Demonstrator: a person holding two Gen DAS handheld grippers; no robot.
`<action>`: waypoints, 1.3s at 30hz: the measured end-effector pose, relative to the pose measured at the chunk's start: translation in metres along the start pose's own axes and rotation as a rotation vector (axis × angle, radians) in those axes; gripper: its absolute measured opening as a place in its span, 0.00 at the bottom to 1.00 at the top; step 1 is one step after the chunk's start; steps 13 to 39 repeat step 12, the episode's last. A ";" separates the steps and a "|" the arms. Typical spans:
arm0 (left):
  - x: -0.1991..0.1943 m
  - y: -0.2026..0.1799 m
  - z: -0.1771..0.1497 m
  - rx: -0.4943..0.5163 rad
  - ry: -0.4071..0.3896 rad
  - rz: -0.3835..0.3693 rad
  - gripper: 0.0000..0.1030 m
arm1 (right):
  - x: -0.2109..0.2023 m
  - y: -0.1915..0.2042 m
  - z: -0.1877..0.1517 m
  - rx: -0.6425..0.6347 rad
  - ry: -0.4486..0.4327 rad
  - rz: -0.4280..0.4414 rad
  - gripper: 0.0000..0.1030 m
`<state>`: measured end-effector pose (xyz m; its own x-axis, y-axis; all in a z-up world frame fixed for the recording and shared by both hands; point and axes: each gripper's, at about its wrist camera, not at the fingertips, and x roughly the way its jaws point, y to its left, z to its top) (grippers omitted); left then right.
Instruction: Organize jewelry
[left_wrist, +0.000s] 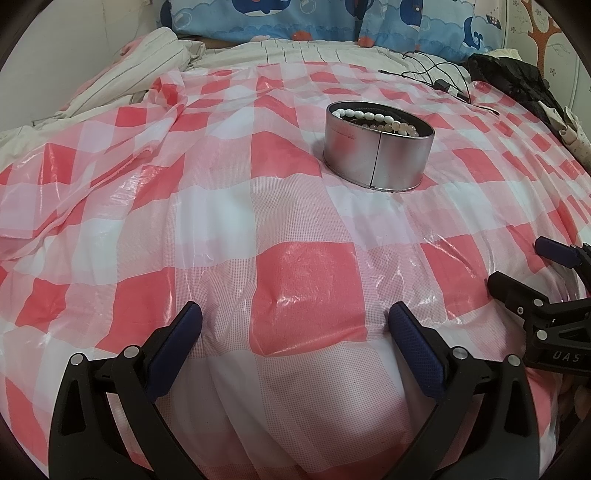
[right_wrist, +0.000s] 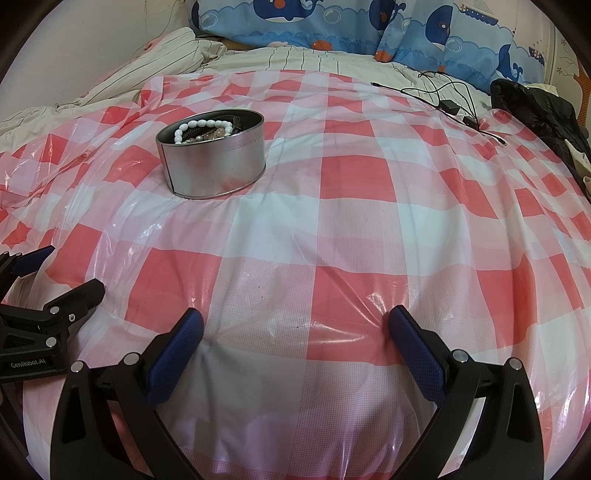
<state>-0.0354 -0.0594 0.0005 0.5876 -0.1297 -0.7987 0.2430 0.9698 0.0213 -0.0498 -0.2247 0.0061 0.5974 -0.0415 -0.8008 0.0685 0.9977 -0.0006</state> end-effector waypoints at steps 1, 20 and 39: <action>0.000 0.000 0.000 0.001 -0.001 0.001 0.94 | 0.000 0.000 0.000 0.000 0.000 0.000 0.93; -0.001 -0.003 0.001 0.007 0.011 0.016 0.94 | 0.000 0.000 0.000 -0.001 0.001 -0.001 0.93; -0.001 -0.003 0.001 0.007 0.011 0.016 0.94 | 0.000 0.000 0.000 -0.001 0.001 -0.001 0.93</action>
